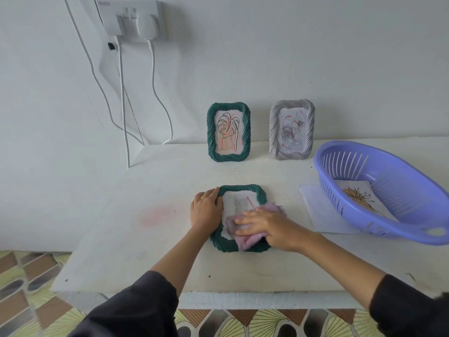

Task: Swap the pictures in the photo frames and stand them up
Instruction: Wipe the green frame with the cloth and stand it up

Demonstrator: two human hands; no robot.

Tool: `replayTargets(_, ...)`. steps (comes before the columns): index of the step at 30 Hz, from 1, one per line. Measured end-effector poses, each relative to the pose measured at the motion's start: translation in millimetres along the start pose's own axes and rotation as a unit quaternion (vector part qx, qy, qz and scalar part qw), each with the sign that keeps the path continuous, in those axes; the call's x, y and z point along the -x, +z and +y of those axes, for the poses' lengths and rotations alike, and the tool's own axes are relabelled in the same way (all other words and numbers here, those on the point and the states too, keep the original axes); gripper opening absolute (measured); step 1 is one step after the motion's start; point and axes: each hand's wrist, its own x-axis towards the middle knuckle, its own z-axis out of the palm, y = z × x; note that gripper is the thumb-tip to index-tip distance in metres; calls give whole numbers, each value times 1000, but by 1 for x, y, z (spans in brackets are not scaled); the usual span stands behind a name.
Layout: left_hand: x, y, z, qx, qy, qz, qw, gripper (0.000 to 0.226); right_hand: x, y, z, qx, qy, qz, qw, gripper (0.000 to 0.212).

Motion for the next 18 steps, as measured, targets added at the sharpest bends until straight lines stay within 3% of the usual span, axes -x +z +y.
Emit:
replayTargets(4, 1, 0, 0, 1, 4, 1, 1000, 45, -3, -19, 29, 57, 49, 12, 997, 64)
replayTargets(9, 0, 1, -1, 5, 6, 5, 1000, 45, -28, -12, 32, 54, 129, 118, 983, 59)
replayTargets(14, -2, 3, -3, 15, 14, 1, 1000, 45, 3, -11, 26, 20, 49, 23, 998, 55)
replayTargets(18, -1, 3, -2, 14, 17, 5, 1000, 45, -2, -30, 40, 78, 78, 11, 994, 61)
